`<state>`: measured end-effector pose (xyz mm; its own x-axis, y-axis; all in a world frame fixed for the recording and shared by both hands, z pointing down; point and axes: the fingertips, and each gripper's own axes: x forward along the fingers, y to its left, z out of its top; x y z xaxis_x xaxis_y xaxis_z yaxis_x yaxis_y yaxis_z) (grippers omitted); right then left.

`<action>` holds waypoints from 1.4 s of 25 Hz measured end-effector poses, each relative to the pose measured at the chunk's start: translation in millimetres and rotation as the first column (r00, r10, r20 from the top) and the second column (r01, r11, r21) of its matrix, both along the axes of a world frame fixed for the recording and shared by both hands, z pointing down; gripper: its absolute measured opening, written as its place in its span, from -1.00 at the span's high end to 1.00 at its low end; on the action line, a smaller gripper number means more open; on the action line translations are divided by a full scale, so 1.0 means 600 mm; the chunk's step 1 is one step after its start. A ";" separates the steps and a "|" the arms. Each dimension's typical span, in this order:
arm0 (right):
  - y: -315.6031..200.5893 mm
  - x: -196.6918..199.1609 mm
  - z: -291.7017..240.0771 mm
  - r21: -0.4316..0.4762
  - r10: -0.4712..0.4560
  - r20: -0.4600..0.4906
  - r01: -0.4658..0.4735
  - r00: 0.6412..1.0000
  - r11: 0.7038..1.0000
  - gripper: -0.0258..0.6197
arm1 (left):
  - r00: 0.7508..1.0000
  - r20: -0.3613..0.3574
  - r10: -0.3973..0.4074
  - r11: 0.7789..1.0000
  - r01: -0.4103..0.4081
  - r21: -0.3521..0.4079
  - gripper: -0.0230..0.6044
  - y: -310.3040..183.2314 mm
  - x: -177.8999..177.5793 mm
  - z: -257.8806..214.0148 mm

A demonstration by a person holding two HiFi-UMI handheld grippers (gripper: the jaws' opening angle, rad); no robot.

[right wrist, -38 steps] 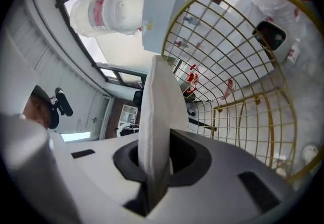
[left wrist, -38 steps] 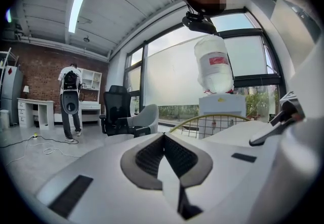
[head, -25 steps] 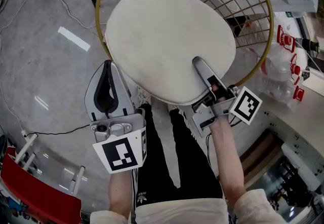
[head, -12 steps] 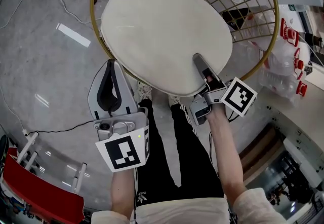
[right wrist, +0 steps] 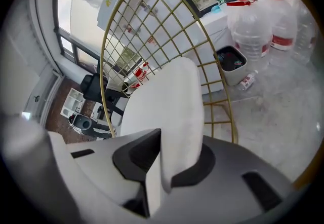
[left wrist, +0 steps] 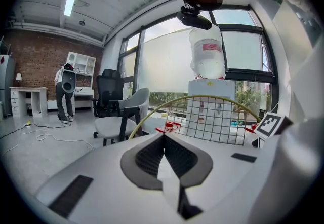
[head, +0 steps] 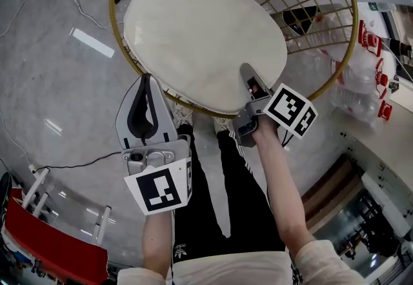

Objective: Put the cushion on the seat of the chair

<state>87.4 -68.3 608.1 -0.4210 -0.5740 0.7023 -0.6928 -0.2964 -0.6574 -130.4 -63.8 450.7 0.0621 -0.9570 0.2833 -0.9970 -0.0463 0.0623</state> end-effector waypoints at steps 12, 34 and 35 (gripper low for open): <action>0.015 0.008 0.052 -0.061 0.026 -0.019 -0.028 0.999 0.998 0.68 | 1.000 -0.008 0.024 0.999 -0.025 -0.035 0.88 -0.009 0.025 0.023; 0.029 0.040 0.087 -0.105 0.030 -0.212 -0.054 0.977 0.993 0.31 | 0.997 -0.016 0.071 0.997 -0.072 -0.026 0.88 -0.015 0.053 0.044; 0.030 0.043 0.087 -0.107 0.026 -0.239 -0.053 0.971 0.993 0.27 | 0.997 -0.014 0.073 0.997 -0.074 -0.023 0.88 -0.015 0.054 0.043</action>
<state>113.4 -50.2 660.3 -0.2133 -0.4987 0.8401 -0.8109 -0.3892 -0.4369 -98.1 -73.1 476.5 0.1358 -0.9428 0.3044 -0.9900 -0.1178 0.0770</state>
